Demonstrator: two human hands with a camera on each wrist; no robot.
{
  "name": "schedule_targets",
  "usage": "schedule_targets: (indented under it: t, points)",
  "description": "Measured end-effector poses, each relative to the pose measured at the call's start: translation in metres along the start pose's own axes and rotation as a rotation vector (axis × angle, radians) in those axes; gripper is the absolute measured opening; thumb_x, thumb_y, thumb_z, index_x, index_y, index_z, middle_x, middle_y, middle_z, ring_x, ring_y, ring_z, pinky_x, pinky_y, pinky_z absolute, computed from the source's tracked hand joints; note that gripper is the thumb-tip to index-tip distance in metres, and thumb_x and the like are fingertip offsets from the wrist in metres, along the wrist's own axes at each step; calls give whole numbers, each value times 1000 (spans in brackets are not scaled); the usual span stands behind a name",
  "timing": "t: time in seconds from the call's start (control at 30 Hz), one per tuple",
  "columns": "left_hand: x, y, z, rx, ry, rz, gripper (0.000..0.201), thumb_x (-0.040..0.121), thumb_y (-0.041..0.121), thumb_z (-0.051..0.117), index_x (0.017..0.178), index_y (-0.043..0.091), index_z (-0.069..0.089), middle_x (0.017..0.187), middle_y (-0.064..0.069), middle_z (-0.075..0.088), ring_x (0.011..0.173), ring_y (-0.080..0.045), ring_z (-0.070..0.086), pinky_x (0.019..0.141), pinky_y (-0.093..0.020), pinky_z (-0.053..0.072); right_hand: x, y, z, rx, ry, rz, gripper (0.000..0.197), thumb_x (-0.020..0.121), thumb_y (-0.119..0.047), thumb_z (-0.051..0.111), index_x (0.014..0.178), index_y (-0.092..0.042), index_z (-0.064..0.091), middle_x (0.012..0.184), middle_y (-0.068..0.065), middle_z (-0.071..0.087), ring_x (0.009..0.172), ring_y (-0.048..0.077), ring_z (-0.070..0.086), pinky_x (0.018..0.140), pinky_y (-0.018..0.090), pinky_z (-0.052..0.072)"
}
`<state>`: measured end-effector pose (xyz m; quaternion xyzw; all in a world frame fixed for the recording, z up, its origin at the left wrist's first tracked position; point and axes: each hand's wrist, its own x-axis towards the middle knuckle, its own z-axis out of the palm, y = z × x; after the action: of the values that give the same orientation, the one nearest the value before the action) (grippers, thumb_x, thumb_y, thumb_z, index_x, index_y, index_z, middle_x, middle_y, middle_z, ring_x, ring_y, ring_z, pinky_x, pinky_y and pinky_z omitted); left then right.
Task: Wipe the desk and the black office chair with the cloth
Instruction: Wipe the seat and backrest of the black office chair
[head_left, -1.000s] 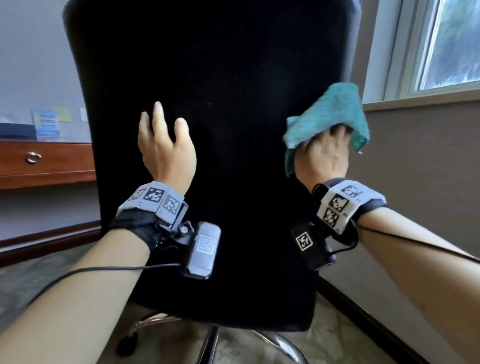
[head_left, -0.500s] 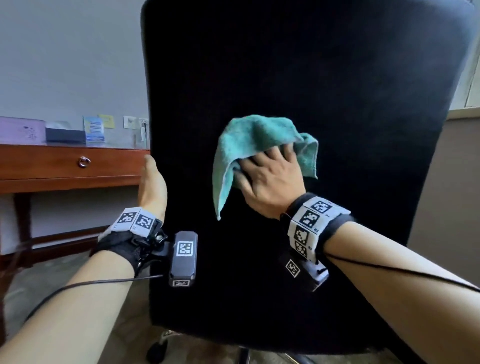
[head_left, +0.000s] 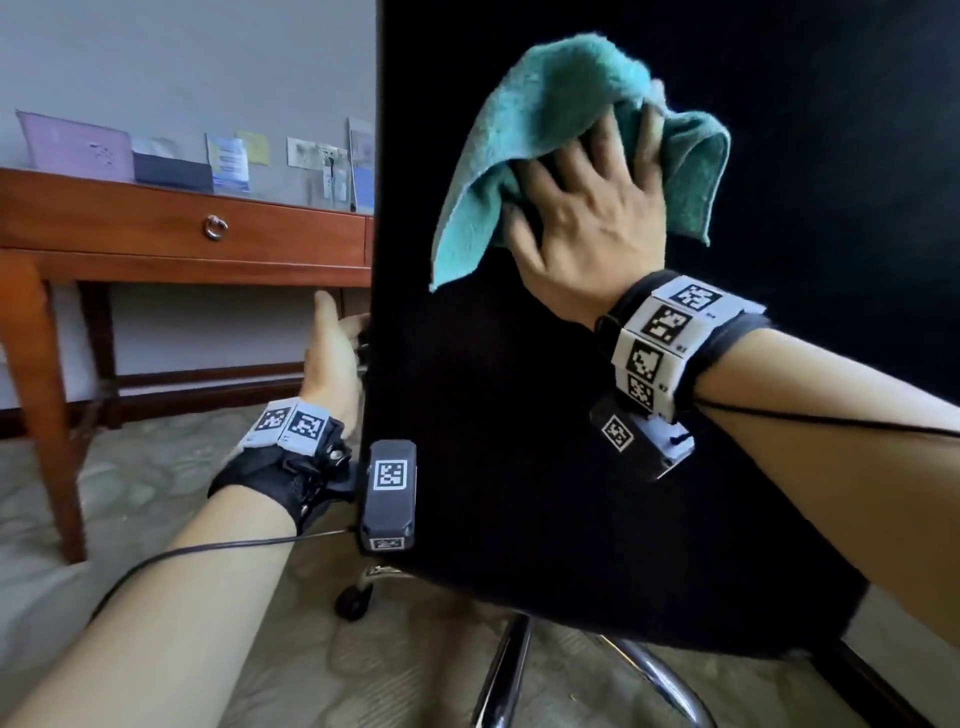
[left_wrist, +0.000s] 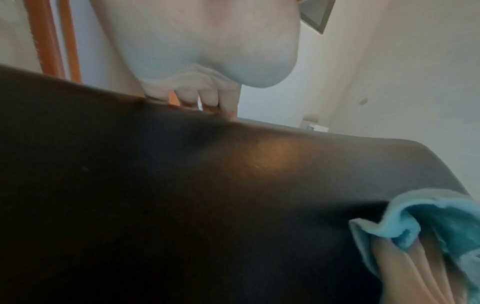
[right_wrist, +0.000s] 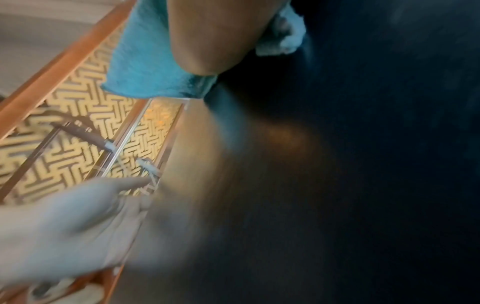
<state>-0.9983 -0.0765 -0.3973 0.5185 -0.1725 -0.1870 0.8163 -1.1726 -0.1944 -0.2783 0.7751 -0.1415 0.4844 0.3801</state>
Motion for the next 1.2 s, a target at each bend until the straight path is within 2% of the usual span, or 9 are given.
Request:
schedule_targets:
  t: [0.1, 0.27, 0.43, 0.63, 0.73, 0.8, 0.93, 1.07, 1.2]
  points:
    - [1, -21, -20, -58, -8, -42, 61, 99, 57, 24, 85, 15, 66, 68, 0, 73, 74, -18, 66, 69, -30, 50, -25, -40, 23, 94, -12, -148, 39, 91, -43, 45, 112, -20, 68, 111, 1, 67, 116, 27, 54, 106, 52, 29]
    - [7, -33, -37, -177, -122, -105, 74, 95, 65, 25, 111, 6, 67, 104, -18, 71, 96, -30, 68, 93, -40, 49, -64, -109, 56, 271, -113, -229, 35, 91, -35, 50, 116, -17, 67, 120, 1, 65, 121, 26, 53, 117, 41, -6]
    - [6, -35, -50, -104, -218, -103, 73, 97, 63, 14, 113, 13, 64, 112, -13, 69, 102, -28, 66, 82, -38, 52, -126, -175, 81, 465, -307, -192, 31, 90, -22, 48, 112, -13, 68, 120, 6, 65, 126, 33, 49, 117, 43, 2]
    - [5, -65, -76, 108, -181, -102, 74, 99, 59, 11, 137, 9, 49, 148, -12, 42, 137, -24, 39, 111, -37, 25, -176, -202, 87, 405, -598, -441, 41, 85, -24, 60, 124, -12, 62, 137, 8, 55, 142, 34, 29, 117, 49, -2]
    - [0, -79, -80, 132, -155, -127, 70, 99, 58, 13, 139, 12, 47, 149, -9, 42, 137, -22, 39, 112, -37, 25, -179, -196, 82, 307, -623, -598, 42, 94, -23, 41, 132, -17, 56, 144, -1, 48, 145, 25, 23, 117, 46, -10]
    - [-3, -82, -75, 124, -121, -111, 68, 100, 57, 16, 138, 11, 48, 145, -8, 46, 133, -21, 43, 110, -36, 29, -185, -188, 77, 254, -625, -643, 52, 90, -27, 25, 130, -23, 59, 141, -7, 51, 144, 22, 27, 116, 44, -12]
    - [-18, -82, -60, 160, -80, -83, 60, 100, 55, 22, 112, 12, 62, 111, -5, 66, 101, -17, 60, 85, -29, 45, -206, -170, 71, 241, -538, -655, 44, 87, -29, 37, 119, -24, 66, 129, -4, 62, 135, 23, 42, 119, 46, 5]
    - [-42, -85, -44, 191, -16, -81, 58, 101, 54, 23, 82, 16, 62, 67, 5, 70, 65, -9, 64, 60, -24, 44, -224, -146, 52, 343, -353, -426, 38, 92, -29, 45, 122, -18, 64, 134, 6, 57, 133, 24, 36, 121, 41, -2]
    - [-70, -89, -25, 198, 26, -108, 60, 99, 56, 27, 77, 14, 63, 63, 2, 69, 62, -12, 63, 58, -28, 44, -226, -104, 29, 310, -215, -193, 39, 94, -35, 40, 120, -20, 66, 130, 3, 60, 130, 23, 37, 120, 39, -7]
